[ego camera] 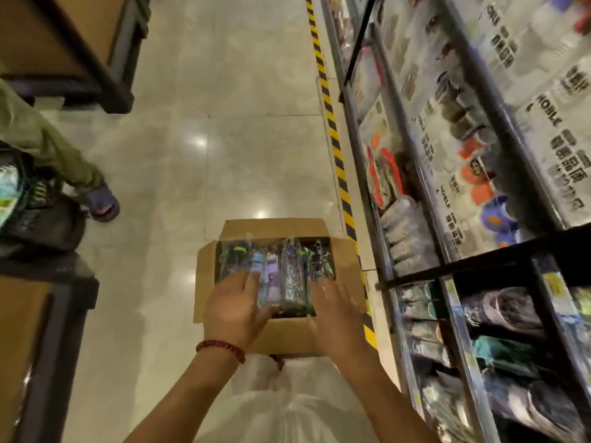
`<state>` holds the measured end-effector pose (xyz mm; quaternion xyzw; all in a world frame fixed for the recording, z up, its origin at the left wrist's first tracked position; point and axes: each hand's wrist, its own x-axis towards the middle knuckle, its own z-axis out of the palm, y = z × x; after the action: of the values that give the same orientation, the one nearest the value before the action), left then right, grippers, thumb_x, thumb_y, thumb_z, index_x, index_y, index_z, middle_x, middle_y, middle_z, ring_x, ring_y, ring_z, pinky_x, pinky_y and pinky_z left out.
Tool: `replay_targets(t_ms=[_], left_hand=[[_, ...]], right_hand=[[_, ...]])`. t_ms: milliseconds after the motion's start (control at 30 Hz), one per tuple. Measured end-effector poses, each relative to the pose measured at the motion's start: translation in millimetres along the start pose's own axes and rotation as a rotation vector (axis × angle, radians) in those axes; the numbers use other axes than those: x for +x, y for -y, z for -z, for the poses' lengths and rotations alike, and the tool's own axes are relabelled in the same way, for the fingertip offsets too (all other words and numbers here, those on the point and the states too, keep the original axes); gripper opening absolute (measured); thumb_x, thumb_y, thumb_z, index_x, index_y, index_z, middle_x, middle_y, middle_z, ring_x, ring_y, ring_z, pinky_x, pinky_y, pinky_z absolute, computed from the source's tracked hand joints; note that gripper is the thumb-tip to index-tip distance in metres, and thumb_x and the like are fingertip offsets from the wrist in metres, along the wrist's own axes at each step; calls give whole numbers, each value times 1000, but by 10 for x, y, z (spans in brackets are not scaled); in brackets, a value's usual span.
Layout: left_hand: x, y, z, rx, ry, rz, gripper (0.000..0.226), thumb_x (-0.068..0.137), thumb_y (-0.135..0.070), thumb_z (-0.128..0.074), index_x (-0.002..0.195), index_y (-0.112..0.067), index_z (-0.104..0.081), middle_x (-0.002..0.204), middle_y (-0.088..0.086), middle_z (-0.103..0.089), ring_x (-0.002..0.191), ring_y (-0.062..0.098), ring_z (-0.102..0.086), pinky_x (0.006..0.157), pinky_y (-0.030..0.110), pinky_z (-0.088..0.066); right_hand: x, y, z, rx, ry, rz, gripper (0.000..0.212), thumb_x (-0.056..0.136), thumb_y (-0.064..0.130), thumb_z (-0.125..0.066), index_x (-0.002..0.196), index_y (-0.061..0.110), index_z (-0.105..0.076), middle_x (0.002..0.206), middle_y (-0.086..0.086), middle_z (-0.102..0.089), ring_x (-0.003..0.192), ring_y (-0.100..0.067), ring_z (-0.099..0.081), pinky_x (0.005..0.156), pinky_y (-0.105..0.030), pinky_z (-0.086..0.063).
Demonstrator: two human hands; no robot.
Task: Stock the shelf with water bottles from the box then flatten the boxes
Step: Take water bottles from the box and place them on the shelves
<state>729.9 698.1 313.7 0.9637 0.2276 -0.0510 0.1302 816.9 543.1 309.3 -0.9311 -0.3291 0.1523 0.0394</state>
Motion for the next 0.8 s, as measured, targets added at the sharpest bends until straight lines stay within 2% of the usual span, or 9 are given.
replay_targets(t_ms=[67, 100, 200, 267, 333, 467, 567, 733, 800], left_hand=[[73, 78, -122, -8, 74, 66, 56, 53, -42, -85, 98, -14, -69, 78, 5, -65, 65, 24, -63, 50, 27, -48], [138, 144, -265, -27, 126, 109, 54, 57, -40, -84, 102, -14, -68, 82, 5, -65, 70, 24, -63, 53, 28, -48], [376, 352, -785, -106, 203, 215, 54, 73, -38, -75, 119, -14, -59, 105, 6, -64, 94, 27, -60, 71, 33, -50], [546, 501, -1174, -122, 232, 277, 57, 76, -42, -71, 124, -18, -54, 115, 2, -60, 102, 24, -57, 77, 33, -50], [733, 667, -1576, -160, 244, 339, 56, 76, -43, -69, 125, -19, -53, 116, 2, -59, 103, 23, -57, 79, 33, -50], [1081, 1028, -2362, -217, 265, 473, 52, 76, -37, -71, 119, -14, -54, 115, 10, -59, 105, 30, -55, 82, 37, -48], [1316, 1319, -2882, -244, 263, 594, 55, 71, -37, -75, 112, -7, -53, 109, 17, -58, 102, 35, -54, 79, 39, -45], [1590, 1677, -3452, -251, 291, 833, 95, 66, -48, -78, 137, -5, -34, 129, 19, -47, 116, 37, -47, 94, 45, -45], [1630, 1787, -3611, -313, 323, 907, 101, 61, -51, -81, 137, -6, -32, 129, 19, -50, 116, 37, -50, 93, 47, -46]], right_hand=[[132, 1, -73, 15, 77, -9, 53, 66, 20, -82, 114, 16, -63, 114, -7, -63, 103, -28, -61, 84, -38, -51], [254, -14, -210, 23, 119, -2, 51, 73, 18, -77, 120, 15, -58, 120, -8, -59, 110, -30, -56, 89, -39, -48], [647, -104, -688, 101, 167, -23, 52, 61, 18, -84, 107, 12, -62, 107, -9, -61, 97, -31, -60, 77, -38, -52], [911, -164, -1035, 136, 255, -48, 46, 74, 21, -75, 115, 13, -57, 116, -9, -57, 108, -30, -55, 86, -38, -48], [1181, -264, -1429, 188, 302, -57, 46, 86, 24, -63, 129, 15, -48, 126, -6, -50, 119, -26, -45, 97, -34, -38], [1700, -425, -2161, 326, 375, -186, 54, 87, 26, -65, 136, 17, -42, 129, -5, -48, 120, -25, -45, 96, -34, -38], [2058, -538, -2646, 323, 446, -290, 67, 87, 28, -66, 143, 14, -32, 140, -11, -40, 126, -28, -41, 99, -39, -41], [2459, -632, -3258, 374, 511, -447, 105, 79, 50, -70, 151, 11, -5, 152, -18, -24, 136, -37, -31, 107, -48, -37], [2566, -624, -3437, 445, 546, -521, 119, 73, 57, -73, 151, 10, 4, 152, -22, -25, 135, -40, -34, 105, -47, -40]])
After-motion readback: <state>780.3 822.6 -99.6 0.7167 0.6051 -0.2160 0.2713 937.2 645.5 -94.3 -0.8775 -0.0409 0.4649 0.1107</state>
